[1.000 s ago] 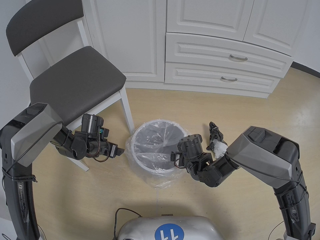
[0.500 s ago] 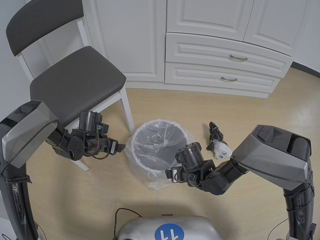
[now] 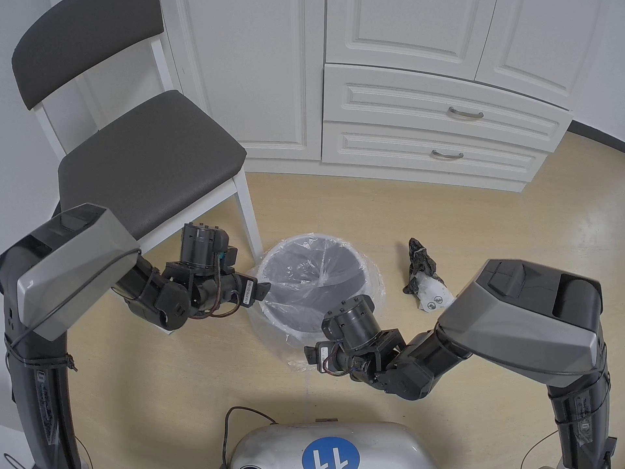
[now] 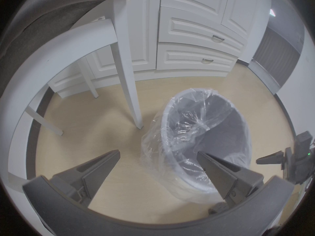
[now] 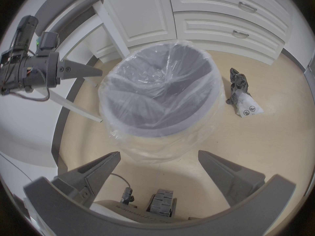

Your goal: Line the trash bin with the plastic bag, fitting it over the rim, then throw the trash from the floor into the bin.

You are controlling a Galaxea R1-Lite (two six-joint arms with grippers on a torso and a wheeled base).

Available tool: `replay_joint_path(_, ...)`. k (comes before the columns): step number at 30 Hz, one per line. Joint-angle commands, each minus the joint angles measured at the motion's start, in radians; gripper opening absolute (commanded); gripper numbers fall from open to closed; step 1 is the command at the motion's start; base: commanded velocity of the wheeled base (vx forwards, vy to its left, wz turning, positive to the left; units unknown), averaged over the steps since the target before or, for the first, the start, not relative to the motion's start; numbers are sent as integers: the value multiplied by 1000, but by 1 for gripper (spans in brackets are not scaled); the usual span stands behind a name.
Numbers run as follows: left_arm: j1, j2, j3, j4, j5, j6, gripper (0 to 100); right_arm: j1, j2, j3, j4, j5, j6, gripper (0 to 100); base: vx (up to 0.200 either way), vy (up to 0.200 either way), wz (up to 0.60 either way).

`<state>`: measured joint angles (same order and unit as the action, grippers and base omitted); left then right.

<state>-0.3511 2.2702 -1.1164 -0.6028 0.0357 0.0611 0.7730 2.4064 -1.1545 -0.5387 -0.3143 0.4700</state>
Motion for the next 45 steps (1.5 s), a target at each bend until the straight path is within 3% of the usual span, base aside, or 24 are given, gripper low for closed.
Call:
replay_joint_path(1,-72,98,-48,-58,133,-41,100,-52,-44,-17,-6,-6,-1,100,0,0,0)
replay_joint_path(7,-114,160,-103,-71,176,-98,100,-103,-78,-34,-4,-9,-4,100,0,0,0)
replay_joint_path(12,-131,253,-188,-63,265,-124,100,-124,-32,-82,-4,-12,9,100,0,0,0)
replay_joint_path(13,-129,262,-204,-60,306,-121,100,-118,14,-116,-7,-29,33,100,0,0,0)
replay_joint_path(18,-123,209,-166,-58,312,-110,100,-115,77,-192,0,-95,75,100,0,0,0)
replay_joint_path(26,-126,137,-31,-78,297,-27,100,-109,125,-231,-3,-112,79,100,0,0,0)
replay_joint_path(30,-126,88,50,-86,228,16,100,-103,166,-277,-1,-157,108,100,0,0,0)
replay_joint_path(36,-117,49,145,-161,124,71,100,-86,183,-286,-1,-158,118,100,0,0,0)
replay_joint_path(45,-103,57,135,-204,112,85,100,-55,128,-206,13,-158,102,100,0,0,0)
